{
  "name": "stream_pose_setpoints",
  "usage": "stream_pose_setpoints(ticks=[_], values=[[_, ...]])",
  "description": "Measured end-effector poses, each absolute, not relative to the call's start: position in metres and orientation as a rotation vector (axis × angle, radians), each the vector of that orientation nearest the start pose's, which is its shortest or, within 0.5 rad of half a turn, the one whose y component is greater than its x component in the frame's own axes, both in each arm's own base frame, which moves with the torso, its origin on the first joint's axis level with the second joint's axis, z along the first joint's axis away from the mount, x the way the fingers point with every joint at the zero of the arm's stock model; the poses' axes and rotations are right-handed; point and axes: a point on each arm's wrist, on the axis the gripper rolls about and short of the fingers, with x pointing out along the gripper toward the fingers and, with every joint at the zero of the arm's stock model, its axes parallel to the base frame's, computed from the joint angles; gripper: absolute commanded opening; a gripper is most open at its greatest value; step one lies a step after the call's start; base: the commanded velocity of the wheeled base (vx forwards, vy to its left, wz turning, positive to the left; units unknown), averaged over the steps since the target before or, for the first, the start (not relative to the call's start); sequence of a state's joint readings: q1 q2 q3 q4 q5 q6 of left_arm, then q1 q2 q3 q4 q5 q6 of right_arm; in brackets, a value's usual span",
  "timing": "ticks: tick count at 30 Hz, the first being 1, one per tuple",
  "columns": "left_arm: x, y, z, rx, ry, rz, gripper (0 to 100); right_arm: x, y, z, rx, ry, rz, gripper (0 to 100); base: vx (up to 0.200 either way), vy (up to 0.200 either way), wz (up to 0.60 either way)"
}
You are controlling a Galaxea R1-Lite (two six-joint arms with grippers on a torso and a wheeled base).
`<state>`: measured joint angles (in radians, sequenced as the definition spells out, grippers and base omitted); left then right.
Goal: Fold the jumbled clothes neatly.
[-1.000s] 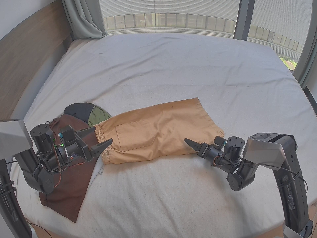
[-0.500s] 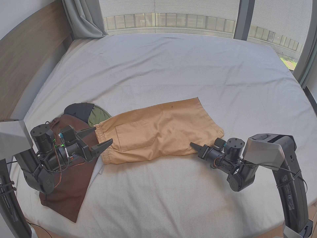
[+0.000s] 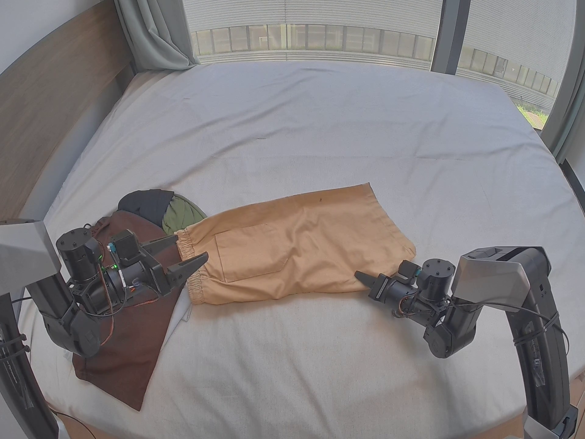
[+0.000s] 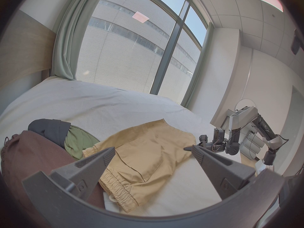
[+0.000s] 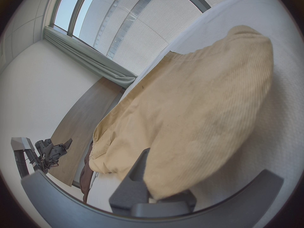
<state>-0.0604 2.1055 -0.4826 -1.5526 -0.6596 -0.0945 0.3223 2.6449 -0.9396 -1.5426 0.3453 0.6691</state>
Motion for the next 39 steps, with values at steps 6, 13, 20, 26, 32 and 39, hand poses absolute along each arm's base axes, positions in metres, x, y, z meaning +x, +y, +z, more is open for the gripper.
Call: stream_pose_setpoints(ticks=[6,13,20,26,32,39], values=[[0.315,-0.031,0.073,-0.113,0.104,-0.715,100,0.382,0.136,-0.052,0.635,0.406,0.579,0,0.000,0.000,0.00],[0.316,-0.029,0.074,-0.118,0.101,-0.712,100,0.372,0.132,-0.050,0.600,0.423,0.571,0,0.000,0.000,0.00],[0.316,-0.029,0.074,-0.121,0.103,-0.712,100,0.349,0.123,-0.047,0.568,0.486,0.550,0,0.000,0.000,0.00],[0.316,-0.029,0.073,-0.123,0.105,-0.710,100,0.321,0.116,-0.039,0.529,0.548,0.541,0,0.000,0.000,0.00],[0.316,-0.029,0.072,-0.124,0.106,-0.710,100,0.299,0.109,-0.034,0.491,0.584,0.483,0,0.000,0.000,0.00],[0.318,-0.029,0.074,-0.137,0.103,-0.711,100,0.273,0.102,-0.030,0.468,0.649,0.440,0,0.000,0.000,0.00]])
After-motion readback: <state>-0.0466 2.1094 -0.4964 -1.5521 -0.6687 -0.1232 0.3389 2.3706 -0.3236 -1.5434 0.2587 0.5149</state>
